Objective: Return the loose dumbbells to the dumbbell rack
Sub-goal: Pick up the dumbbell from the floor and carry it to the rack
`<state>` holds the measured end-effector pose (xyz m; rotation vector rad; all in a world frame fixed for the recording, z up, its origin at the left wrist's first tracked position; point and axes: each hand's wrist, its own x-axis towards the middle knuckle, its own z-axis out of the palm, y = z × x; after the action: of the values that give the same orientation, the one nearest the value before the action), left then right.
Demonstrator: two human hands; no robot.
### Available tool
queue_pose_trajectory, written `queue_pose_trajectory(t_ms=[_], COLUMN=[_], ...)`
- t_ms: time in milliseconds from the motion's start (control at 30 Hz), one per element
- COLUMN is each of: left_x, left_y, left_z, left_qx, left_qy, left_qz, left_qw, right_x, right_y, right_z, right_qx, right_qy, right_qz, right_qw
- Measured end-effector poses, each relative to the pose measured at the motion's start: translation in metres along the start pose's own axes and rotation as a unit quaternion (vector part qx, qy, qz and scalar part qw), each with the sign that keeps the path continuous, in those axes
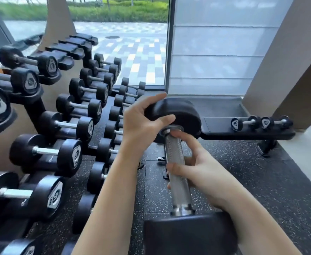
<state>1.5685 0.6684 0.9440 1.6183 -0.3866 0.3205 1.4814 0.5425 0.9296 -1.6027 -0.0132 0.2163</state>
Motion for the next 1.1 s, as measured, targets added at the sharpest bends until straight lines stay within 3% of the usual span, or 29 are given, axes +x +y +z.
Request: queue_pose_trajectory(t_ms=[333, 600, 900, 1100], left_x=[0.134, 0.228, 0.307, 0.370], left_y=[-0.059, -0.093, -0.129, -0.167], left_z=[0.043, 0.060, 0.040, 0.013], left_qx=[0.019, 0.048, 0.086, 0.079], left_qy=[0.057, 0.157, 0.221, 0.238], left_qz=[0.003, 0.018, -0.003, 0.000], left_qw=[0.998, 0.986, 0.972, 0.968], right_x=[0.150, 0.271, 0.387, 0.471], right_y=[-0.018, -0.046, -0.058, -0.065], right_z=[-0.077, -0.133, -0.135, -0.121], right_qx=[0.001, -0.068, -0.047, -0.036], right_qy=[-0.061, -0.170, -0.263, -0.279], right_qz=[0.001, -0.016, -0.019, -0.030], right_qw=[0.998, 0.983, 0.963, 0.959])
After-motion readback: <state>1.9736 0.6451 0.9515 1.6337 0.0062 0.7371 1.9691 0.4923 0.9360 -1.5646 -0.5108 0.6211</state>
